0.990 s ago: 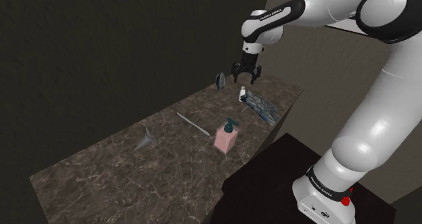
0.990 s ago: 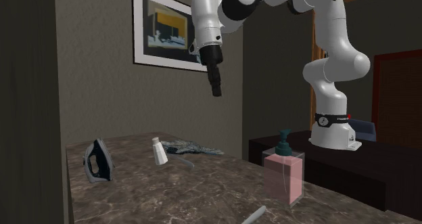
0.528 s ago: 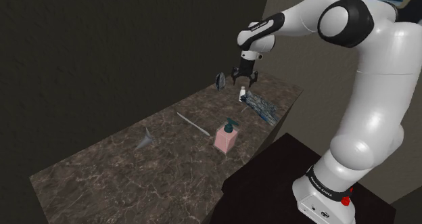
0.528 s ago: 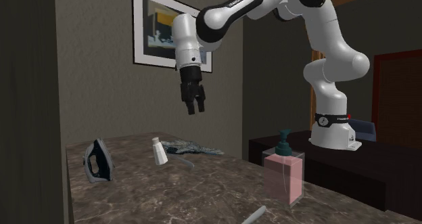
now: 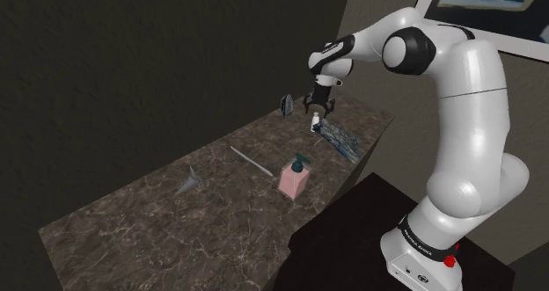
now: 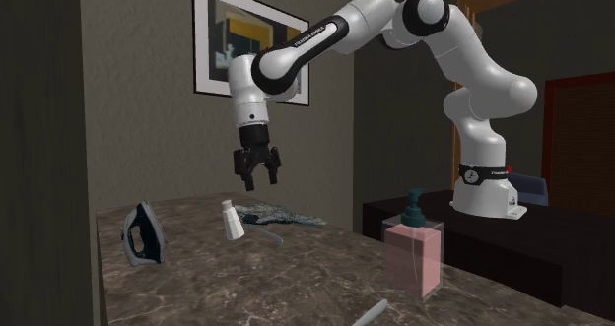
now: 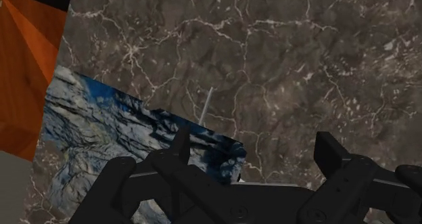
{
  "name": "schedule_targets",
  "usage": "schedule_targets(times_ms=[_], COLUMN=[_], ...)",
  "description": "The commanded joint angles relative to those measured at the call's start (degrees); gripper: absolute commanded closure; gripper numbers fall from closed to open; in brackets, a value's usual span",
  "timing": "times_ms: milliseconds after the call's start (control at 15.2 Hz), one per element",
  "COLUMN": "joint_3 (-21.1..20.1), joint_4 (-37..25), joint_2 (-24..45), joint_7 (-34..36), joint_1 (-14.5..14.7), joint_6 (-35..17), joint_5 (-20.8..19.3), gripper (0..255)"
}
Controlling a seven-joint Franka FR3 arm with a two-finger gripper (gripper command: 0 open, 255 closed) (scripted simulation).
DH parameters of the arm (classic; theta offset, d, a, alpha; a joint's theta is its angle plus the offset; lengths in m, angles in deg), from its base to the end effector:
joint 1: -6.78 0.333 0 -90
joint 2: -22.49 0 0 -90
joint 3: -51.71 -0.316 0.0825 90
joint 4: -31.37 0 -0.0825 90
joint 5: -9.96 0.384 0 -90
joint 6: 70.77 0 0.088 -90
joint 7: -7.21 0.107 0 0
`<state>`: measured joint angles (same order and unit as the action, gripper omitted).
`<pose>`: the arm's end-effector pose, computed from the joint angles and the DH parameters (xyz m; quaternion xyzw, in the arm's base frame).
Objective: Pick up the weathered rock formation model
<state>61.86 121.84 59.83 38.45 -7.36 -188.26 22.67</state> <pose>0.6306 -0.2547 0.2483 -0.8587 0.5042 0.0852 0.0337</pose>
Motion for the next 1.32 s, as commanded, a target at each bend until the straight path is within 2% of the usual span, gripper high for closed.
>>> schedule_targets(times_ms=[0, 264, 858, 924, 1254], joint_3=[0.43, 1.15, 0.58, 0.58, 0.58], joint_4=[-3.81, -12.06, -12.82, -12.86, -12.97], joint_2=[3.73, 11.21, 15.12, 15.17, 15.25], joint_7=[1.69, 4.73, 4.24, 4.22, 4.22], joint_1=[-1.15, -3.82, -4.18, -4.22, -4.24], joint_6=[0.32, 1.51, -1.63, -1.62, -1.6], joint_5=[1.0, 2.75, 3.37, 3.37, 3.37], gripper=[0, 0, 0, 255, 255])
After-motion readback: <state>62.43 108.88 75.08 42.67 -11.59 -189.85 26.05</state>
